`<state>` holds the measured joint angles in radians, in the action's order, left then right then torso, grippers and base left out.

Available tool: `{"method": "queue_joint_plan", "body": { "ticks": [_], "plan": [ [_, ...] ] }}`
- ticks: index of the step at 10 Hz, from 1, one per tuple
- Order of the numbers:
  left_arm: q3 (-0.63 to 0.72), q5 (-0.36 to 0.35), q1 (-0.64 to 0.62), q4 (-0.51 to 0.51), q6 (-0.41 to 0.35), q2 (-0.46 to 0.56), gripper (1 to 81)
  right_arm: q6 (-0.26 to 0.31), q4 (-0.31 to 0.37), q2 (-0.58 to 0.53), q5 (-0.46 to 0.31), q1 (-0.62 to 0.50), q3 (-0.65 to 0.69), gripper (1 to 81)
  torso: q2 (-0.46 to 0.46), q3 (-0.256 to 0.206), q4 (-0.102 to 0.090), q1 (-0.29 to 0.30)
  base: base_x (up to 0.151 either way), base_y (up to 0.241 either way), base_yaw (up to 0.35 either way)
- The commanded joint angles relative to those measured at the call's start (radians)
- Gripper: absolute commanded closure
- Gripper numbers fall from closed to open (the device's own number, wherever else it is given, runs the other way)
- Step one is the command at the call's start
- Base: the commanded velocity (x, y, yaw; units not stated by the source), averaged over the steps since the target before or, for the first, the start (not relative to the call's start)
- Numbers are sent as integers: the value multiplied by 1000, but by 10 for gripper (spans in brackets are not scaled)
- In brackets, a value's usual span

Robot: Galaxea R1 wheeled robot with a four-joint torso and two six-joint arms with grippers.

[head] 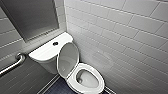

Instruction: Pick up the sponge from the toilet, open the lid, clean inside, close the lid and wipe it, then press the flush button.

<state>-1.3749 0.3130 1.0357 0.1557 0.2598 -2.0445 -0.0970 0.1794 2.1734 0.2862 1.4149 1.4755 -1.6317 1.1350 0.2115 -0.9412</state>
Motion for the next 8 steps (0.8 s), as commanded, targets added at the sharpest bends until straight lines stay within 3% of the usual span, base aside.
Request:
{"method": "queue_joint_plan", "body": {
  "ticks": [1, 4, 7, 8],
  "plan": [
    [34, 67, -12, -27, -8, 33, 10, 10, -27, -151, -42, -93, -139, 811, 0, 0, 0, 0, 0, 0, 0],
    [45, 11, 122, 1, -20, 22, 10, 10, -12, -284, -61, -263, -279, 811, 0, 0, 0, 0, 0, 0, 0],
    [37, -216, 275, 111, -22, 9, 10, 2, 29, -323, -134, -435, -324, 811, 0, 0, 0, 0, 0, 0, 0],
    [26, -218, 295, 120, -22, -11, 10, 2, 46, -320, -156, -476, -324, 811, 0, 0, 0, 0, 0, 0, 0]
  ]
}}
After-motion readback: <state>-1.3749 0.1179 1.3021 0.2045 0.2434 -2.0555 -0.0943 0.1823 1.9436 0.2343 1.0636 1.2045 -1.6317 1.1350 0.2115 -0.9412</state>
